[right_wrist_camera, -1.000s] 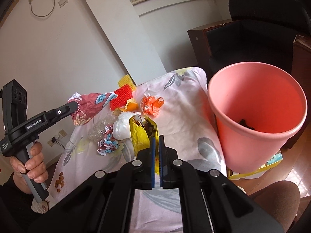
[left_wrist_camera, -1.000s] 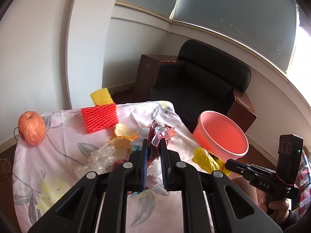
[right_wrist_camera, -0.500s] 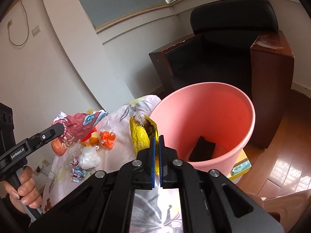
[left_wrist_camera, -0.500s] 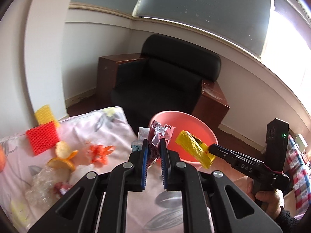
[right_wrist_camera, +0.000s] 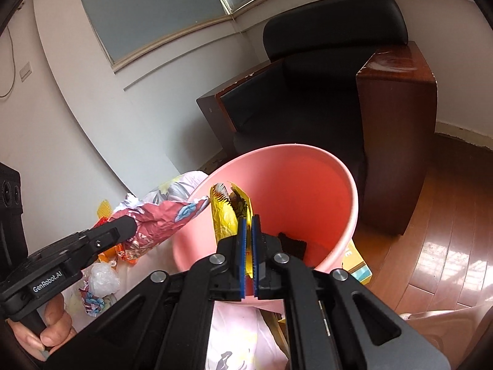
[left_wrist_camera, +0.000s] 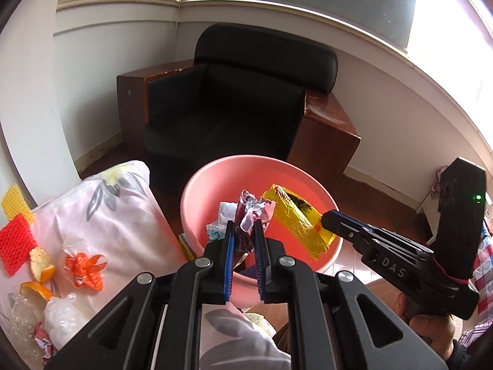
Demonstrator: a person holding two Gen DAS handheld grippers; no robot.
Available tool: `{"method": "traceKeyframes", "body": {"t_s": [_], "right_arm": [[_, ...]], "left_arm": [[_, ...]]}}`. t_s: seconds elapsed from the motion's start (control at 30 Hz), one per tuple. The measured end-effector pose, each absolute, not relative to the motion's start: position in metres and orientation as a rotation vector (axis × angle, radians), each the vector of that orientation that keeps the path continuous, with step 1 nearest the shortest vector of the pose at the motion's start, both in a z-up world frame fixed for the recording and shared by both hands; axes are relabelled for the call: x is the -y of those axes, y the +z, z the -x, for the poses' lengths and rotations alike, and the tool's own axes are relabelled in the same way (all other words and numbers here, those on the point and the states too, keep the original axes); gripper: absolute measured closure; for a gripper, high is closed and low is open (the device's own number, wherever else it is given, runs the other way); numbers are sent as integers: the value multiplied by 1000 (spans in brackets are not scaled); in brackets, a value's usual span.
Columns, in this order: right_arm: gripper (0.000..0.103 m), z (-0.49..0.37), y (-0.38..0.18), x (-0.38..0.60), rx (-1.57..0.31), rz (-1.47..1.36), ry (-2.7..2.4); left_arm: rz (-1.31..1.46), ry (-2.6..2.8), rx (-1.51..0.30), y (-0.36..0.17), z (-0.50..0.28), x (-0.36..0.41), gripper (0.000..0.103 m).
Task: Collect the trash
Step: 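Carry the wrapper and yellow bag over the pink bucket and open both tools, then move both open tools back over the table toward the remaining trash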
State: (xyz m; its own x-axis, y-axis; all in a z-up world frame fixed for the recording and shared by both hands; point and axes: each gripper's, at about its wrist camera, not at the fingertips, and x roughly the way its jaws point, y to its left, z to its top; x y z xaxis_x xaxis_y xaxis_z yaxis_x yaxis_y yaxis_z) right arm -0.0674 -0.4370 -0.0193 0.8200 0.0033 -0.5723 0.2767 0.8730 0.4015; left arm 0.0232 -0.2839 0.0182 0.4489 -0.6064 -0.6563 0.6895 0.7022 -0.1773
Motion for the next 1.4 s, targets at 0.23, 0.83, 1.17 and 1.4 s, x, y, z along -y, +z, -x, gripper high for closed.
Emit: {"method": "traceKeyframes", "body": {"t_s": [0.23, 0.83, 1.17, 1.4], "right_arm": [[99, 60, -21, 446, -597, -495, -164], [98, 54, -24, 443, -609, -504, -206], [76, 58, -24, 443, -596, -545, -193], [76, 62, -21, 433, -603, -547, -162]], "left_arm": [[-148, -792, -794, 2, -34, 306, 92], [-108, -739, -830, -3, -45, 300, 68], [-100, -726, -820, 1, -39, 286, 61], [-101, -707, -807, 7, -32, 270, 57]]}}
